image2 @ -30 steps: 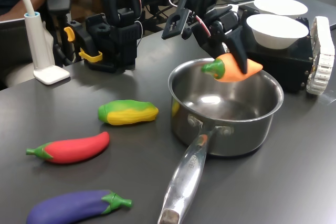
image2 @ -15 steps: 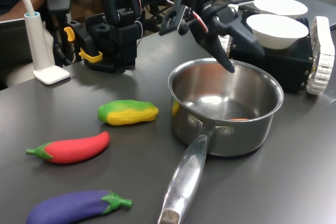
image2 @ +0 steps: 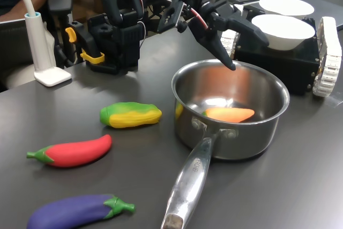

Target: Pick up the carrot and place them in the pan

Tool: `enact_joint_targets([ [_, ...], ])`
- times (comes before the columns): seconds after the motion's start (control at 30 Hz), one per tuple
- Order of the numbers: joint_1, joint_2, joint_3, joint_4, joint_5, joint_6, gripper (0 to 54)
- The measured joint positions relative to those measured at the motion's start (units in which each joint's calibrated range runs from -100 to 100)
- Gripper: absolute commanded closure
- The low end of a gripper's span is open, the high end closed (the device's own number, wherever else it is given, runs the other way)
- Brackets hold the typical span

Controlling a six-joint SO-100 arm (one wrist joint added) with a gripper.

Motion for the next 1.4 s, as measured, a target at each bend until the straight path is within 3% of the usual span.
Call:
enact_joint_targets([
  [0.17,-0.3,-5.4,3.3,-1.0,0.6,0.0,38.6],
  [0.4,-0.6,-11.4,4.0,-1.1,0.6,0.0,53.5],
  [1.07,-2.2,-27.9,8.6,0.9,0.7,0.0,53.6],
  [1.4,-7.0,-35.7,12.6,3.7,0.2,0.6,53.6],
])
